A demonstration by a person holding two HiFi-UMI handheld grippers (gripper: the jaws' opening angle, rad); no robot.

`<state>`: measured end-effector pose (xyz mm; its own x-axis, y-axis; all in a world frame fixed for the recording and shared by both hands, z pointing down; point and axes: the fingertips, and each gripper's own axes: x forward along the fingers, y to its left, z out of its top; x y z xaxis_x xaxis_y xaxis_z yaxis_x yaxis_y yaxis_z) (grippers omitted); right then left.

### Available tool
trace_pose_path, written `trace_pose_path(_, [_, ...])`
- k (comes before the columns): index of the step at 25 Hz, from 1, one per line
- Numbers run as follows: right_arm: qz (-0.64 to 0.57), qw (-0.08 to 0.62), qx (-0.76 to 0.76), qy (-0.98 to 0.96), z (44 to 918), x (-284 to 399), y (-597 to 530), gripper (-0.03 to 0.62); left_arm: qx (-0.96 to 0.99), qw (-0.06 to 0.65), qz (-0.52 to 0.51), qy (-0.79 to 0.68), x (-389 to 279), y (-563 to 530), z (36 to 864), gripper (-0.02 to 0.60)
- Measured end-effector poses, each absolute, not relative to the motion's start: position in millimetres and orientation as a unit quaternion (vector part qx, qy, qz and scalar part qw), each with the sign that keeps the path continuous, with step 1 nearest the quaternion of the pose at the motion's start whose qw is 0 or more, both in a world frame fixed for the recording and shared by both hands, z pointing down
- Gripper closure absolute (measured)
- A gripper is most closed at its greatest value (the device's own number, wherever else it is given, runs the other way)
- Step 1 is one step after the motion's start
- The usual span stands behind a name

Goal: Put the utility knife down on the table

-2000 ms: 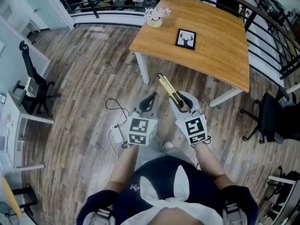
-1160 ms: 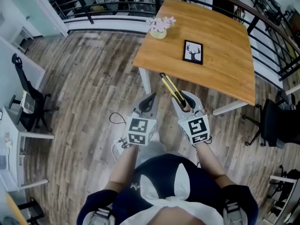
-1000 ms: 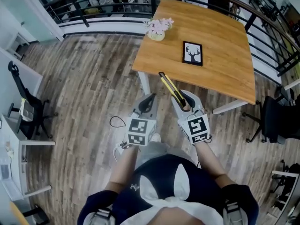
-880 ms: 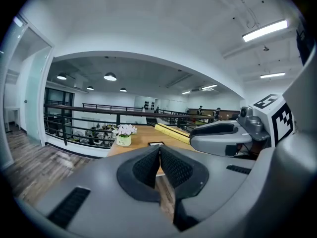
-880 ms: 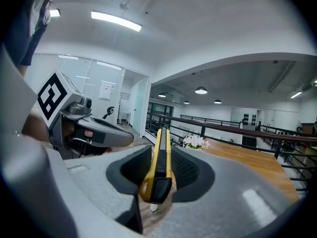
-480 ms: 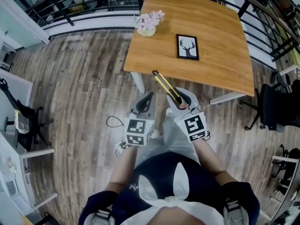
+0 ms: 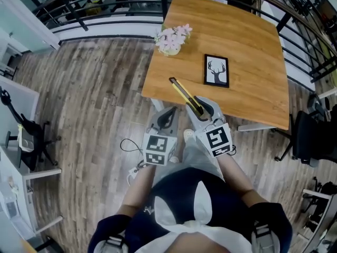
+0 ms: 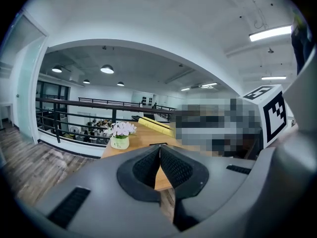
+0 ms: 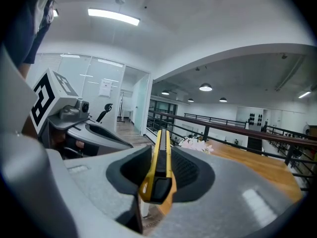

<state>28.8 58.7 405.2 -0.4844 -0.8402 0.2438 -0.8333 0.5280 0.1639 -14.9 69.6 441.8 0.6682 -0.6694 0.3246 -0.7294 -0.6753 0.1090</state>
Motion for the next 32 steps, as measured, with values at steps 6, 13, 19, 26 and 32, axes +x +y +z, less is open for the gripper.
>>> trace_pose_path(6, [-0.027,0.142,0.471,-0.870,392,39,5,0.474,0.898,0.113,0.129,-0.406,-9,19,433,0.563])
trace_pose_path(13, [-0.040,0.134,0.459,-0.877,378,50,-37,0.474,0.887,0.120,0.130,-0.426,-5,-16,430,0.563])
trace_pose_path(19, [-0.043,0.131,0.444,-0.885,378,54,-61,0.474,0.876,0.126,0.131,-0.446,-6,-41,433,0.563])
trace_pose_path(26, [-0.046,0.128,0.417,-0.899,383,60,-82,0.474,0.857,0.137,0.130,-0.479,-4,-64,438,0.563])
trace_pose_path(32, [-0.046,0.137,0.386,-0.911,392,61,-100,0.474,0.839,0.144,0.122,-0.511,-2,-80,442,0.563])
